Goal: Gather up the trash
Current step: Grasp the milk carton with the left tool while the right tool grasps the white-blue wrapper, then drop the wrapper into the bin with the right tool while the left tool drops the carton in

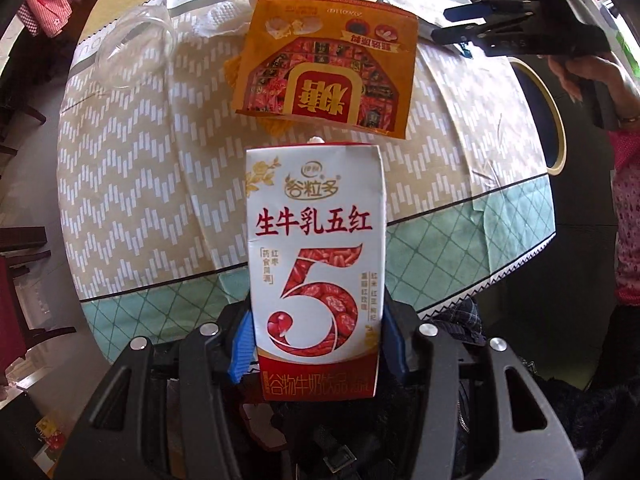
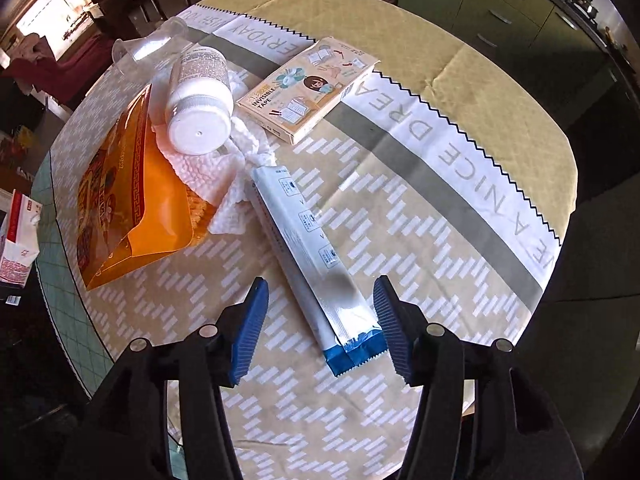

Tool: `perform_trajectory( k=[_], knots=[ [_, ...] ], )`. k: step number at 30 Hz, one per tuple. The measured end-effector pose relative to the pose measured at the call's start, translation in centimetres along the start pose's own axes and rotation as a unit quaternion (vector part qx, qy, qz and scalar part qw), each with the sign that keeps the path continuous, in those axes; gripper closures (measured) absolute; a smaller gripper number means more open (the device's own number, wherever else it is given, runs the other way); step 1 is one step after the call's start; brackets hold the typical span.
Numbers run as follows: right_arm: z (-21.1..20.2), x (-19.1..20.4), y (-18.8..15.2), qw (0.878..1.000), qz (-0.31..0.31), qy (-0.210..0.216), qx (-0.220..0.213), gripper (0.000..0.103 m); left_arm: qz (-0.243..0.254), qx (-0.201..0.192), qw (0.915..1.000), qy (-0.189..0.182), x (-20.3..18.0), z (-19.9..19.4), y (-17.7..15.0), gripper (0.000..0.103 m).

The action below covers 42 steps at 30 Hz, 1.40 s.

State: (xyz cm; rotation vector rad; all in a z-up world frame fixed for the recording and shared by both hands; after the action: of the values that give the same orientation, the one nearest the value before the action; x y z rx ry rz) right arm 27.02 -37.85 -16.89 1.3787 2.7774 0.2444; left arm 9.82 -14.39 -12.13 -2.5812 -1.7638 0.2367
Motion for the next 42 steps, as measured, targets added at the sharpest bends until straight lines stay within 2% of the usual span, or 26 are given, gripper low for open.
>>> perform_trajectory(
  k=[4, 8, 10, 12, 14, 18, 21, 24, 28, 30, 33, 35, 37, 38, 39, 42],
  knots=[
    [0.9, -0.2, 0.1, 1.000, 0.004, -0.001, 0.011, 0.048, 0.020, -0.016, 0.9997, 0.002, 0.0, -2.1, -1.0, 0.053],
    [1.8, -0.7, 0.2, 1.000, 0.015, 0.012, 0.021, 0.048, 0.037, -0.022, 0.9991, 0.003, -1.2, -4.4, -0.1, 0.053],
    [2.0, -0.9, 0.1, 0.999, 0.021, 0.013, 0.021, 0.055, 0.043, -0.025, 0.9987, 0.007, -2.0, -5.0, -0.1, 0.053],
    [1.8, -1.3, -0.1, 0.999, 0.035, 0.024, 0.021, 0.066, 0.049, -0.026, 0.9984, 0.009, -3.0, -4.3, 0.0, 0.053],
    [1.7, -1.4, -0.4, 0.998, 0.043, 0.034, 0.018, 0.071, 0.053, -0.026, 0.9982, 0.011, -3.5, -4.4, 0.3, 0.053],
    [1.0, -1.6, -1.8, 0.998, 0.064, 0.025, 0.000, 0.079, 0.066, -0.025, 0.9974, 0.013, -4.5, -4.3, 0.8, 0.053],
    [-0.6, -1.9, -3.4, 0.996, 0.083, 0.030, -0.029, 0.080, 0.079, -0.025, 0.9964, 0.015, -5.8, -4.4, 1.3, 0.053],
    [-2.9, -3.0, -6.3, 0.991, 0.117, 0.025, -0.055, 0.080, 0.099, -0.027, 0.9946, 0.016, -7.4, -4.6, 1.8, 0.053],
    [-5.7, -6.6, -13.3, 0.977, 0.202, 0.005, -0.068, 0.080, 0.137, -0.030, 0.9900, 0.014, -10.4, -4.7, 2.7, 0.053],
    [-6.3, -8.8, -17.0, 0.966, 0.250, -0.014, -0.060, 0.080, 0.158, -0.030, 0.9869, 0.013, -12.1, -4.7, 3.2, 0.053],
    [-6.1, -12.3, -23.2, 0.942, 0.330, -0.040, -0.036, 0.080, 0.183, -0.029, 0.9826, 0.013, -14.5, -4.6, 4.1, 0.053],
    [-5.4, -13.8, -26.2, 0.931, 0.362, -0.048, -0.022, 0.077, 0.201, -0.030, 0.9790, 0.016, -16.4, -4.6, 4.8, 0.053],
    [-4.7, -14.6, -28.2, 0.924, 0.379, -0.054, -0.016, 0.074, 0.217, -0.029, 0.9757, 0.015, -18.4, -4.5, 5.6, 0.053],
    [-4.5, -14.9, -28.8, 0.921, 0.385, -0.057, -0.015, 0.068, 0.223, -0.028, 0.9742, 0.013, -19.4, -4.4, 6.1, 0.053],
    [-4.5, -15.0, -29.4, 0.919, 0.390, -0.058, -0.020, 0.062, 0.230, -0.028, 0.9727, 0.014, -20.3, -4.2, 6.5, 0.053],
    [-5.9, -14.9, -30.7, 0.913, 0.400, -0.057, -0.049, 0.057, 0.250, -0.030, 0.9678, 0.016, -23.3, -4.1, 8.0, 0.053]
  ],
)
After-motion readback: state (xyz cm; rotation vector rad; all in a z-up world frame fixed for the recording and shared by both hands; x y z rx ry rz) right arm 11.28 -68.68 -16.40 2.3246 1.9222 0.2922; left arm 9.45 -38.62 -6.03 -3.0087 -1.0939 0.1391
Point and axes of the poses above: each gripper's, at about its wrist camera, not at the fingertips, and z roughly the way its jaws point, x to its left, y to its top, the point moved 2 cm from there along z, roughly the way its jaws point, and after that the axes turned 4 degrees about x, right-handed, at the moved point
